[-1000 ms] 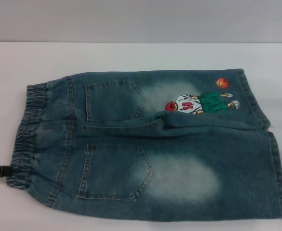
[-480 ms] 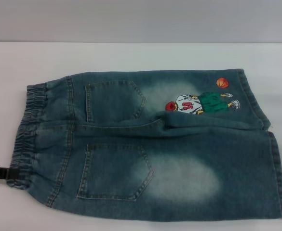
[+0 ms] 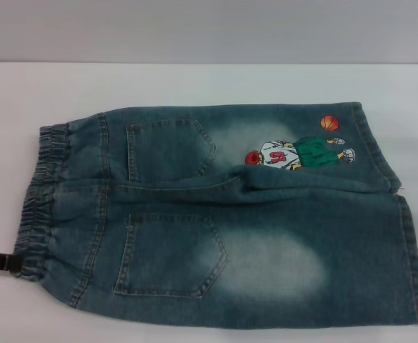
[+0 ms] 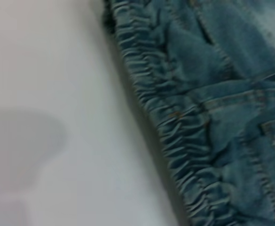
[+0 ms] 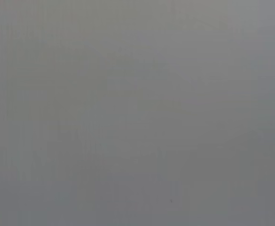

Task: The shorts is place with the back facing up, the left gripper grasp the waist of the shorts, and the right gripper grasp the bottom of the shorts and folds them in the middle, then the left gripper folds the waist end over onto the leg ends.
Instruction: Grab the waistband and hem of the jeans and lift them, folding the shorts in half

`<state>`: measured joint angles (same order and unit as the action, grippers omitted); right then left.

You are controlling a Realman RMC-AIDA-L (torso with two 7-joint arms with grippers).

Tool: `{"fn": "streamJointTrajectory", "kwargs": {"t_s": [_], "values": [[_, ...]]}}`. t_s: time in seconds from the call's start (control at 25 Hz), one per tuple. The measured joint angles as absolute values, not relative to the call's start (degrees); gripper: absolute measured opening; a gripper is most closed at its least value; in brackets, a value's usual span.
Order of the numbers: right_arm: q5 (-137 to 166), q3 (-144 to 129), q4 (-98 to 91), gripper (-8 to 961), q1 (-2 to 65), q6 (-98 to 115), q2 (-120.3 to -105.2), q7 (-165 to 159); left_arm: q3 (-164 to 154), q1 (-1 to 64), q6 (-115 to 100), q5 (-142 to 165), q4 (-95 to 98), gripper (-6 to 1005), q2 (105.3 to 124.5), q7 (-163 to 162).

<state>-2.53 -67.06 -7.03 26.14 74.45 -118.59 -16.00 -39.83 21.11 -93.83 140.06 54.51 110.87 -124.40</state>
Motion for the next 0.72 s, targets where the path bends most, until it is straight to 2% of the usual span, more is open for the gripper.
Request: {"fn": "streamJointTrajectory", "kwargs": {"t_s": [0.72], "values": [[-2.68,-67.06,-7.03,589,26.36,74.34,-118.56,-15.99,-40.30,23.34,-94.97,141.52,51.35,727,111.29,-124.28]]}}
